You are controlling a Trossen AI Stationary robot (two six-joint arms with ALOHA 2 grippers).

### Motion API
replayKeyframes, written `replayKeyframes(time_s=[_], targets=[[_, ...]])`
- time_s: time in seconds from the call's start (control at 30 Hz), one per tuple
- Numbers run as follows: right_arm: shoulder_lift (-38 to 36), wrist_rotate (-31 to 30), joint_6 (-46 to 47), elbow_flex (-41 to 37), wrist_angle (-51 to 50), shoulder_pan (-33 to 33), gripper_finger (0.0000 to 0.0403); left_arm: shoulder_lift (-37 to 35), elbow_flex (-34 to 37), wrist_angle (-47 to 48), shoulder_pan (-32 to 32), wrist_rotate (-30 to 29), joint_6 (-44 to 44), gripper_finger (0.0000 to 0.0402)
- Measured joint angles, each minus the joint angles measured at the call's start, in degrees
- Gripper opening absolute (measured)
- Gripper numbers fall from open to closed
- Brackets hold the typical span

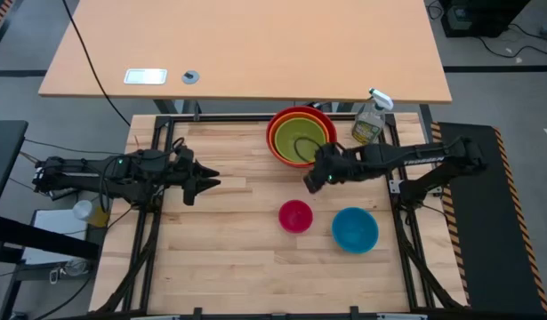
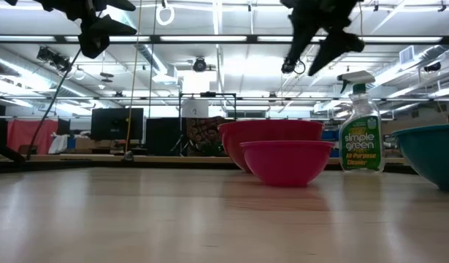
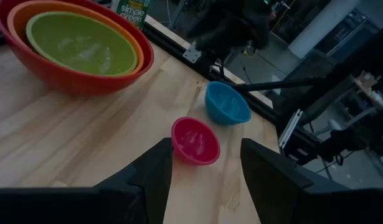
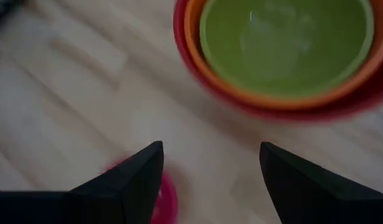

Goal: Nest bowls inside each other
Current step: Stack the blue bowl on top of the green bowls

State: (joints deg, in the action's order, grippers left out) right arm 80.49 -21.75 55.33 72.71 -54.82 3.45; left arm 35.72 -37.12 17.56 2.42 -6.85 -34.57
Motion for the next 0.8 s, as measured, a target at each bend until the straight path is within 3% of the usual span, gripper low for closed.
replayKeyframes(time_s=[0.33, 0.63, 0.8], targets=[[-0.7, 15.0, 2.5, -3.8, -20.2, 7.6, 0.0253, -0.1, 0.0, -0.2, 0.0, 0.0, -4.5, 0.0192], [-6.0, 27.2, -10.7, -19.9, -14.3, 5.9, 0.0216, -0.1, 0.0, -0.1, 0.0, 0.0, -4.9, 0.0192], [-8.3, 29.0, -15.7, -25.9, -9.8, 4.5, 0.0209, 0.1, 0.0, -0.1, 0.0, 0.0, -4.8, 0.0192]])
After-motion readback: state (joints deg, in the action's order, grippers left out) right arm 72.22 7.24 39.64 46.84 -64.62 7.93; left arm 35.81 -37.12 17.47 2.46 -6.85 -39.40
